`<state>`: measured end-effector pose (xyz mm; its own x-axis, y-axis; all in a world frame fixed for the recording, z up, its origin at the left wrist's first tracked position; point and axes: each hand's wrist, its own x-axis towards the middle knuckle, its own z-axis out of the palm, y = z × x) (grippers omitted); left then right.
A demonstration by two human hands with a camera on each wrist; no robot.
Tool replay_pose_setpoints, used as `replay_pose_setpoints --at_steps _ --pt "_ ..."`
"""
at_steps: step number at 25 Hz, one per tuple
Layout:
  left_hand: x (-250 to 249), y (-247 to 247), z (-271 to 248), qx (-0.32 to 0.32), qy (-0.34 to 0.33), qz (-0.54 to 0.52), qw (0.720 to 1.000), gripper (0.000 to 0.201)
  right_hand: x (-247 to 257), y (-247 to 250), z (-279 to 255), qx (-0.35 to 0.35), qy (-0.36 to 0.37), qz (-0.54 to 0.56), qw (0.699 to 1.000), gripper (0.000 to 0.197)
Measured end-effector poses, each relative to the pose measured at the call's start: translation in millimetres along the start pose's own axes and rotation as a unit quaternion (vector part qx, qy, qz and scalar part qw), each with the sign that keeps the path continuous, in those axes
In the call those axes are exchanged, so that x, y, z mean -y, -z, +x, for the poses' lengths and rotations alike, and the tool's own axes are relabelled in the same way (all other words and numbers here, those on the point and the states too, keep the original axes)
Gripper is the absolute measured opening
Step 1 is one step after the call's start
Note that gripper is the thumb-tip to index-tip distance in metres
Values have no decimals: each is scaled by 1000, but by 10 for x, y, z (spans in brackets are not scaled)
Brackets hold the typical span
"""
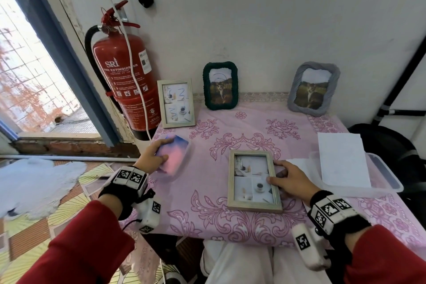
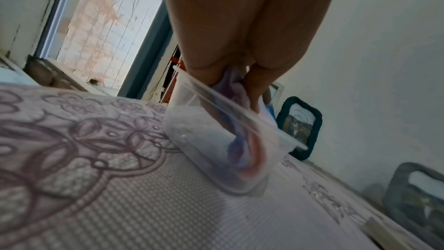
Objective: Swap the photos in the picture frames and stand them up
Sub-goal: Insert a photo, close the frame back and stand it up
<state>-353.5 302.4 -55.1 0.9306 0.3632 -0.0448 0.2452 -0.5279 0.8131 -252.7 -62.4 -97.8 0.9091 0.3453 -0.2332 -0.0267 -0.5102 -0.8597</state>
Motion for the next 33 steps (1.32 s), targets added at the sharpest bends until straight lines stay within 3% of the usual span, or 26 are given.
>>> replay_pose_setpoints --at_steps 4,7,10,14,22,27,29,33 --pt "-4 -57 -14 -7 6 128 992 56 -27 -6 8 1 11 -8 1000 60" --pt "-22 -66 -78 -79 2 223 972 50 -38 -5 12 2 13 -8 1000 60" --pt "-50 -111 -134 -78 -44 176 980 38 -52 -5 15 3 15 -5 1000 60" --pt "-57 -232 -223 29 26 86 996 42 -63 -10 14 1 16 -5 1000 61" --pt "-49 -364 -304 24 34 158 987 34 -78 -17 10 -2 21 -2 1000 61" --pt "-28 -390 -389 9 1 163 987 36 -81 -16 4 -1 24 -5 1000 62" --pt "-100 -417 -426 -25 -3 135 990 38 -79 -14 5 0 23 -5 1000 62" --pt "-315 -542 -501 -132 -155 218 954 41 -78 -24 -4 -2 23 0 1000 61"
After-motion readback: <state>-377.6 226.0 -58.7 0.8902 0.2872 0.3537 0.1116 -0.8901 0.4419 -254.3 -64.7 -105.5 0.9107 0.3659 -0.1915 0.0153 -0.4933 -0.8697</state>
